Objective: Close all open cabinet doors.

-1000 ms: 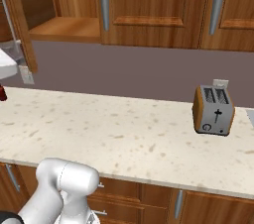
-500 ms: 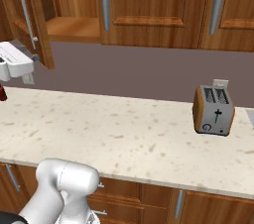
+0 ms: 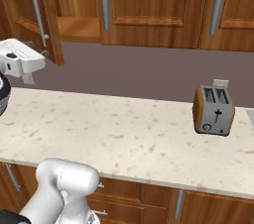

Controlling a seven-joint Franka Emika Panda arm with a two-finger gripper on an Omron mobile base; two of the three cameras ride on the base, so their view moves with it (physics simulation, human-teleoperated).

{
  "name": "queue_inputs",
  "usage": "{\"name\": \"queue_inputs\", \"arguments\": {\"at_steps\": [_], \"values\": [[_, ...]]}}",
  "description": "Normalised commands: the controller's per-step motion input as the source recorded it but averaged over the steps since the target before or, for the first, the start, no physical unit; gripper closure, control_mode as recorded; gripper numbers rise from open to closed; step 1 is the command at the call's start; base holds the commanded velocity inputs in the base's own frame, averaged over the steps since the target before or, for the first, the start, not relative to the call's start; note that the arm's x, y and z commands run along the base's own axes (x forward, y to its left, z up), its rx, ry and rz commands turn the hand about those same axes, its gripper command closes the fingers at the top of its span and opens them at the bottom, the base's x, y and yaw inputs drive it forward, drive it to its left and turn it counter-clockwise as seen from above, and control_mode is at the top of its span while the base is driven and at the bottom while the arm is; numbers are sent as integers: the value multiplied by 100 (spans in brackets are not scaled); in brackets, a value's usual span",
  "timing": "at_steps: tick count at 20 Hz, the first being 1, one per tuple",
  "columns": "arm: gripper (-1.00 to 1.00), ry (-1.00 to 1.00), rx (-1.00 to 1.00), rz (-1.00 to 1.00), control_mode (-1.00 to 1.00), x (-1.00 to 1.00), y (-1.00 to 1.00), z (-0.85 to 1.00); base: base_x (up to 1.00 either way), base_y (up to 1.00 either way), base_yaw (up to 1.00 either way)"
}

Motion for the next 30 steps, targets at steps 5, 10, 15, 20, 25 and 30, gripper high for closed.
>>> {"name": "queue_inputs", "arguments": {"at_steps": [5,10,15,20,25,30], "values": [[-100,0,0,8,-100,22,-19,0,0,0,0],[-100,-1,0,15,-100,34,-24,0,0,0,0],[-100,-5,0,17,-100,33,-24,0,0,0,0],[-100,-7,0,15,-100,27,-16,0,0,0,0],[-100,-4,0,11,-100,24,-15,0,0,0,0],[-100,0,0,7,-100,29,-11,0,0,0,0]]}}
